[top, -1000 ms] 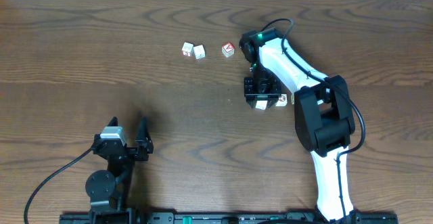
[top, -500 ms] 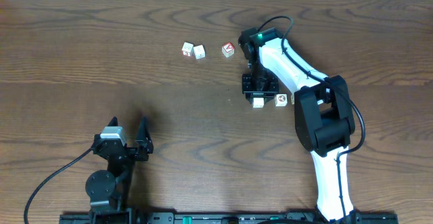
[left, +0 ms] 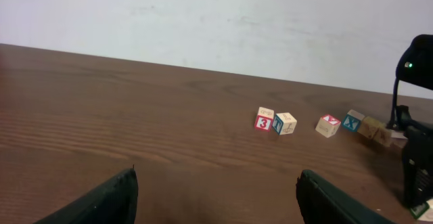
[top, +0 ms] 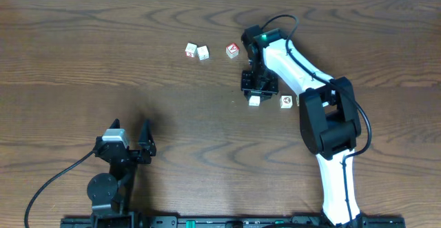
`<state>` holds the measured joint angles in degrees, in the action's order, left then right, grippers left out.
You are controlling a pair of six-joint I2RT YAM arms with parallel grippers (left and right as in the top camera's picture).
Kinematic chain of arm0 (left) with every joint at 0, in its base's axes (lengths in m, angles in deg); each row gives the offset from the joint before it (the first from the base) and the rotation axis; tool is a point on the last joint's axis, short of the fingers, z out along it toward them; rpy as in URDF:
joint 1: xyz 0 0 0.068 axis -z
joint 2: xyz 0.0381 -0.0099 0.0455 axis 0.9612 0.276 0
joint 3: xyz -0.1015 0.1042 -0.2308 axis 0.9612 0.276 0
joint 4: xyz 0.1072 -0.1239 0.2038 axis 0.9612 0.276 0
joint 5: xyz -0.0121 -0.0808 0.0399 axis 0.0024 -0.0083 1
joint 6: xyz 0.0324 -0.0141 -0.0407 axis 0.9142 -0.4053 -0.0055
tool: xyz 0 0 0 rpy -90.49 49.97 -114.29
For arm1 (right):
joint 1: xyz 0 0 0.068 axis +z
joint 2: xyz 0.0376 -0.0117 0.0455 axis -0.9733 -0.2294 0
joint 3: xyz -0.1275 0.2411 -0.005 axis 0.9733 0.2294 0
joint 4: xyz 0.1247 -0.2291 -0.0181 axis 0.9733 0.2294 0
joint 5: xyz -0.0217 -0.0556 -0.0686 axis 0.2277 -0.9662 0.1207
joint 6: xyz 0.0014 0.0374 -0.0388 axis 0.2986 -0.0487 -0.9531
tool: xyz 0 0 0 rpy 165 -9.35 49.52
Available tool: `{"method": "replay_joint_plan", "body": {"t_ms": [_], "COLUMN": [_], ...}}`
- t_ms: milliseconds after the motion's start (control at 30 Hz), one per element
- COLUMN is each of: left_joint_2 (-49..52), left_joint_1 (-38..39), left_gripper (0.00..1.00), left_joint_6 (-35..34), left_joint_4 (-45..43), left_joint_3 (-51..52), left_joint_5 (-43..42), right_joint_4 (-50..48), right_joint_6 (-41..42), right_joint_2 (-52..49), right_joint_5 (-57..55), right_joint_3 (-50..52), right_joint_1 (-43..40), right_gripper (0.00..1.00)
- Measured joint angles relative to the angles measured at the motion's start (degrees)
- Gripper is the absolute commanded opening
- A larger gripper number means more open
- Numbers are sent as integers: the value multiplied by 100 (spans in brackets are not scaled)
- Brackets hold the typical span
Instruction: Lift 3 blocks
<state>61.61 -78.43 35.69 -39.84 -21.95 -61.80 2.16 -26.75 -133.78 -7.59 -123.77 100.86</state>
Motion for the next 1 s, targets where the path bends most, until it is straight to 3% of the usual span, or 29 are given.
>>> {"method": "replay_joint_plan", "body": {"t_ms": [467,633,800,1000], "left_joint_2": [0,0,0,0], "left_joint_1": [0,0,0,0], "left_gripper": [75,75,75,75], "left_joint_6": [0,0,0,0], "left_joint_4": [2,0,0,2], "left_joint_3": [0,0,0,0], "left_joint_5": [0,0,0,0], "right_joint_4": [-546,-538,-415,48], "right_joint_6": [205,225,267,214], "right_joint_2": [0,0,0,-2], "right_joint_5": [61,57,61,61], "right_joint_3": [0,0,-2,-225], "right_joint_1": [533,498,452,352], "right_gripper": [34,38,48,51]}}
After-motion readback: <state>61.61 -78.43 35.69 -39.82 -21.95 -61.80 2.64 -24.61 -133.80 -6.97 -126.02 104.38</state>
